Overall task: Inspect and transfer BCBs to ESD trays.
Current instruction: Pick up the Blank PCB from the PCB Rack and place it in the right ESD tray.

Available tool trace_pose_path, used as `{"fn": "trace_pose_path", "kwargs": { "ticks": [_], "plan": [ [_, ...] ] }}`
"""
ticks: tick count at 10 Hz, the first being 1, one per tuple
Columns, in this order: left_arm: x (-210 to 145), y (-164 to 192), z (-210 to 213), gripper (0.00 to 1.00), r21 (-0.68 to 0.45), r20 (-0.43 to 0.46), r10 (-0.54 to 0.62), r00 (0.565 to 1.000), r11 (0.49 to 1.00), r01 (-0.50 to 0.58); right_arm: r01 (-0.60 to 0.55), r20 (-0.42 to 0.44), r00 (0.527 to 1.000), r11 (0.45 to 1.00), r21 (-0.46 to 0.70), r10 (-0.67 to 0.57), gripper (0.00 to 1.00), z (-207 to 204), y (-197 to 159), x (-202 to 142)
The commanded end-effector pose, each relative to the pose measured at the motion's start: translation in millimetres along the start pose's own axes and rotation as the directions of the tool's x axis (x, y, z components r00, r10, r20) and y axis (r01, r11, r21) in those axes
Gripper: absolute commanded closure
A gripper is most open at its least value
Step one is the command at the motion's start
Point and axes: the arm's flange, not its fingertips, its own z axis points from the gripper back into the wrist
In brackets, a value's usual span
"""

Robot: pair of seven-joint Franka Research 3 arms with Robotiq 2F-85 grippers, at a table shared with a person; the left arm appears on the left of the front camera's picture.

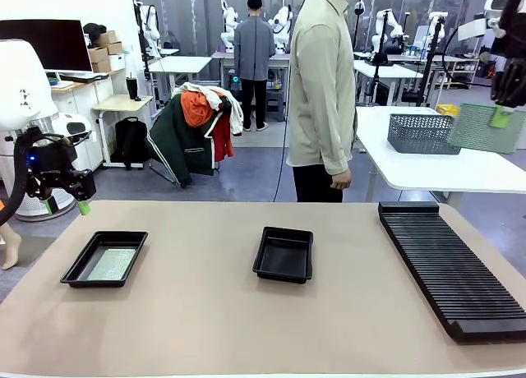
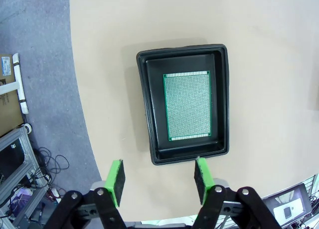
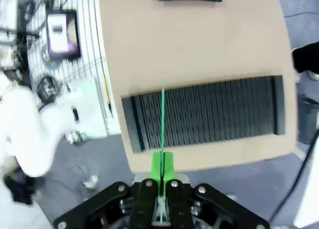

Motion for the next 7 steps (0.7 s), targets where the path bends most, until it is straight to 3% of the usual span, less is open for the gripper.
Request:
{"fn": "trace_pose_path", "kwargs": {
  "ticks": [1, 3, 5, 7],
  "plan": [
    [0, 0, -2, 0.25, -0.001, 0.006, 0.001, 1.0, 1.0, -0.001, 0.296, 0.244, 0.921, 0.953, 0.064, -0.303, 0.98, 9, -20, -3],
    [0, 0, -2, 0.25, -0.001, 0.006, 0.001, 1.0, 1.0, -0.001, 0.554, 0.355, 0.72, 0.802, 0.224, -0.597, 0.98, -26, -30, -17],
    [0, 0, -2, 0.25, -0.001, 0.006, 0.001, 1.0, 1.0, -0.001, 0.716, 0.406, 0.462, 0.602, 0.354, -0.789, 0.98, -74, -33, -23],
    [0, 0, -2, 0.25, -0.001, 0.006, 0.001, 1.0, 1.0, -0.001, 0.783, 0.404, 0.142, 0.352, 0.513, -0.904, 0.98, -126, -25, -23]
  ]
}}
